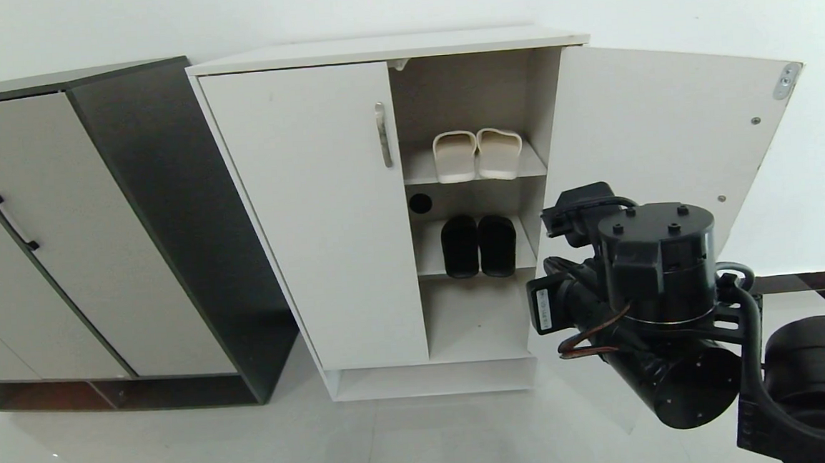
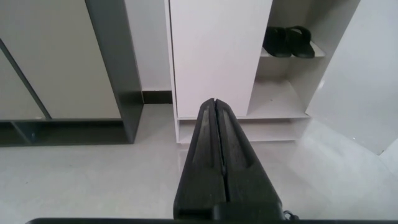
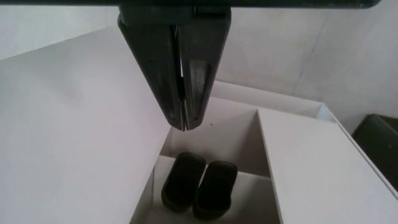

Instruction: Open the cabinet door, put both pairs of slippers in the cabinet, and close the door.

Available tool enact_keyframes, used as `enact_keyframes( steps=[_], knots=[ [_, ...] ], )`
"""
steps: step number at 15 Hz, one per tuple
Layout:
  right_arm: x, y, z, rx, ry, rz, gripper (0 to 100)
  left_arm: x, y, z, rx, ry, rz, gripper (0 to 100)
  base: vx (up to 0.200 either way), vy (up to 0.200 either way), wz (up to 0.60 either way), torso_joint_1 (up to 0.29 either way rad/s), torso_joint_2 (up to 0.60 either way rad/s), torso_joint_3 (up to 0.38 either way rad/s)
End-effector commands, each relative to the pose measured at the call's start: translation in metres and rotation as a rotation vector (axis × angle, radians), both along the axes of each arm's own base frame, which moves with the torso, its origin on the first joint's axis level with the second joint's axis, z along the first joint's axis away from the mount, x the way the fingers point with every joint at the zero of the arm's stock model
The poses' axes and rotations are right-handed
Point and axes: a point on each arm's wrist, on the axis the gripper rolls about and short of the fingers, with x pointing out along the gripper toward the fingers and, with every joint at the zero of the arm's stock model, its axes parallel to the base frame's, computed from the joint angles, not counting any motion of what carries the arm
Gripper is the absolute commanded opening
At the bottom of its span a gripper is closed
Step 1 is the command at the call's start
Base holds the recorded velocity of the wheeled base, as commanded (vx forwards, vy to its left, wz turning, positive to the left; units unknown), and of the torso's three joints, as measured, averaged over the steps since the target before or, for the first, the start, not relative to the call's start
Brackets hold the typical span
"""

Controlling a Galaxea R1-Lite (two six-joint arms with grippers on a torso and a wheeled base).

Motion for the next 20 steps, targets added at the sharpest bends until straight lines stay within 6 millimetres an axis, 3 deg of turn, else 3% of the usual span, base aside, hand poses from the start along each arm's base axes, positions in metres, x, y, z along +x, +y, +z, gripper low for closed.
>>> enact_keyframes(
  steps=[1, 6, 20],
  knots=[
    [0.0004, 0.0005, -0.0016, -0.004, 0.003, 0.0, 0, 0.0, 0.0, 0.0, -0.001, 0.0, 0.0, 0, 0.0, 0.0, 0.0, 0.0, 0.0, 0.0],
    [0.0018, 0.0006, -0.0041, -0.011, 0.009, -0.003, 0, 0.0, 0.0, 0.0, -0.001, 0.0, 0.001, 0, 0.0, 0.0, 0.0, 0.014, -0.15, -0.229],
    [0.0021, -0.0006, -0.0083, -0.025, 0.019, -0.006, 0, 0.0, 0.0, 0.0, -0.001, 0.0, 0.001, 0, 0.0, 0.0, 0.0, 0.122, -0.49, -0.339]
  ],
)
